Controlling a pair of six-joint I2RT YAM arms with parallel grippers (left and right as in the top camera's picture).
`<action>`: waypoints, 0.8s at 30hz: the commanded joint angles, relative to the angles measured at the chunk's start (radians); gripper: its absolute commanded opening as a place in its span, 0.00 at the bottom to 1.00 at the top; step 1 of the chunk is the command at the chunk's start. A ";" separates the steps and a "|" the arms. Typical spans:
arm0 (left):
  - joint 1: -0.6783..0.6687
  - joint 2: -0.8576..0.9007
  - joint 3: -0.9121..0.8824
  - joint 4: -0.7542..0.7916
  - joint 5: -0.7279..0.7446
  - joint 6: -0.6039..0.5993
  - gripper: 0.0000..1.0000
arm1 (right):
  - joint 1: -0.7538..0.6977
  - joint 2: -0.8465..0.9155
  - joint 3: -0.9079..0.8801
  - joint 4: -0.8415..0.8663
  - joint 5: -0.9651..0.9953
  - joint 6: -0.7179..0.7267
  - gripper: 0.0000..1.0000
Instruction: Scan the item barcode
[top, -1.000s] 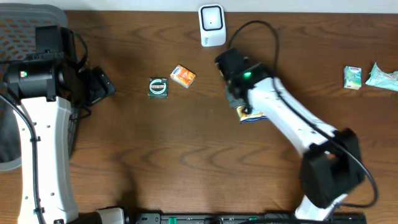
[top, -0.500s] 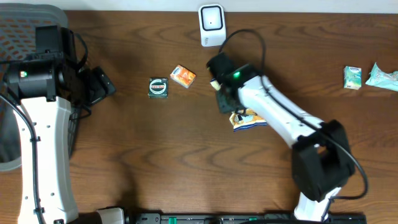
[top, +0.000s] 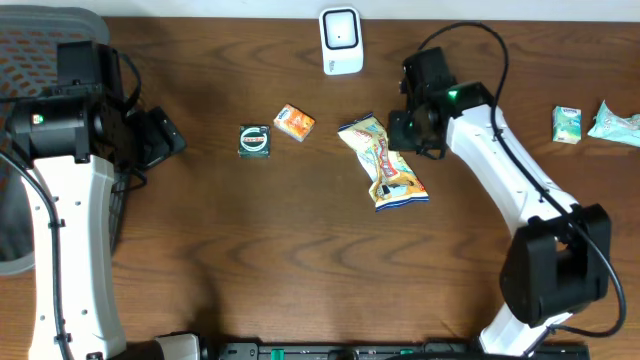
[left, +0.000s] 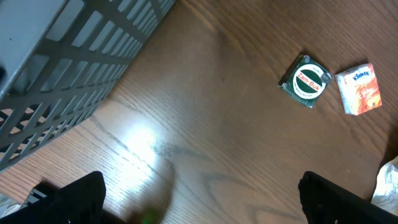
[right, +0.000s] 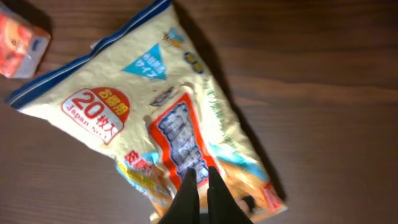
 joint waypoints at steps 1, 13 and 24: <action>0.002 0.006 -0.004 -0.003 -0.005 -0.005 0.98 | 0.019 0.071 -0.064 0.053 -0.056 -0.022 0.01; 0.002 0.006 -0.004 -0.003 -0.005 -0.005 0.97 | 0.073 0.148 -0.109 0.170 -0.063 -0.021 0.01; 0.002 0.006 -0.004 -0.003 -0.005 -0.005 0.98 | 0.073 0.014 -0.019 0.184 -0.063 -0.012 0.04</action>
